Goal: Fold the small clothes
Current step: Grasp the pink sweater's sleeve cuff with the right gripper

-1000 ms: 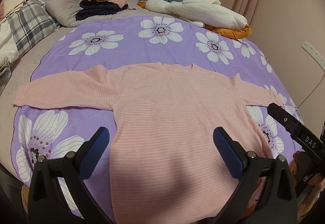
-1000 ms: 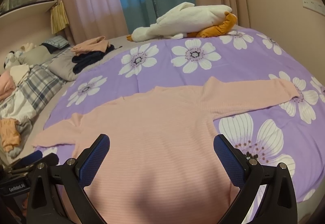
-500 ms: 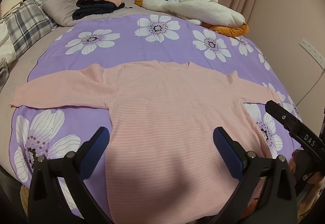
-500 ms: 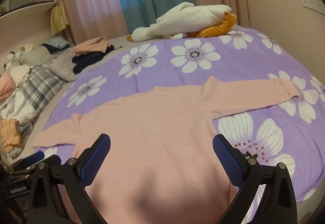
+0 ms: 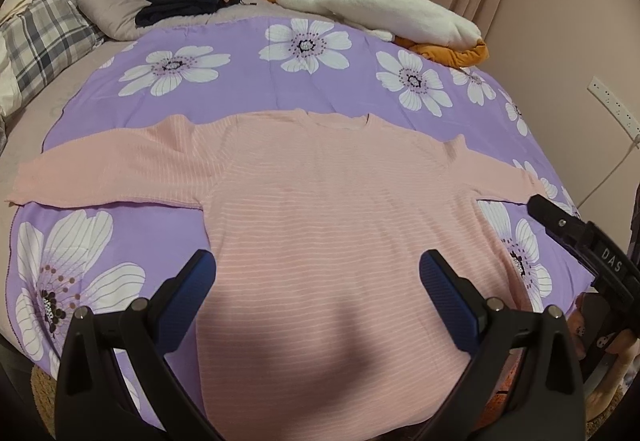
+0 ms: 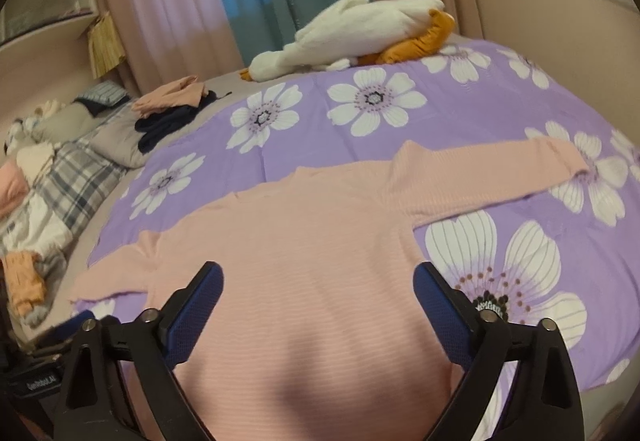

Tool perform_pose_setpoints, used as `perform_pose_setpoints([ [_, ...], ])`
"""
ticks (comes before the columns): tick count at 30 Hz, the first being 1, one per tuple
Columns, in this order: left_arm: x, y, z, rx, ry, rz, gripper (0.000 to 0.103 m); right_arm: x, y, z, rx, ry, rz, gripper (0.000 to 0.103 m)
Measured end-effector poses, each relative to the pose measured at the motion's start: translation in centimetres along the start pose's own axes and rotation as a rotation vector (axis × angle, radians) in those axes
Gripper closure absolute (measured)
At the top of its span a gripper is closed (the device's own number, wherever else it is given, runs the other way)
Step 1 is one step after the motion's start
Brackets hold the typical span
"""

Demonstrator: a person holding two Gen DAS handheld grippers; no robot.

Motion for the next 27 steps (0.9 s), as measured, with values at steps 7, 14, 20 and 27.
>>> perform_pose_setpoints([
  [7,0.6,-1.3,0.6,-0.020,-0.002,-0.027,0.002,0.3,-0.3,2.5,-0.032,-0.068,-0.001,0.009],
  [14,1.1,-2.7,1.5,-0.046,-0.008,-0.059,0.003,0.8,-0.9,4.2,-0.009,-0.113,0.001,0.017],
  [20,1.6,-4.5,2.2,-0.080,0.007,-0.096,0.007,2.5,-2.0,9.4,0.006,-0.224,0.004,0.032],
  [27,1.8,-6.8,3.0,-0.097,0.031,-0.144,0.015,6.0,-3.5,22.5,-0.132,-0.493,0.023,0.055],
])
Point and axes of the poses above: each gripper's, at about its wrist camera, not at the fingertips, and y roughly against the way its jaws point, z to its right, x to its top, the point moved 1 cm from there along -y, roughly the way its jaws point, and after that the axes turned 7 degrees about -z, right-handed, at the moved point
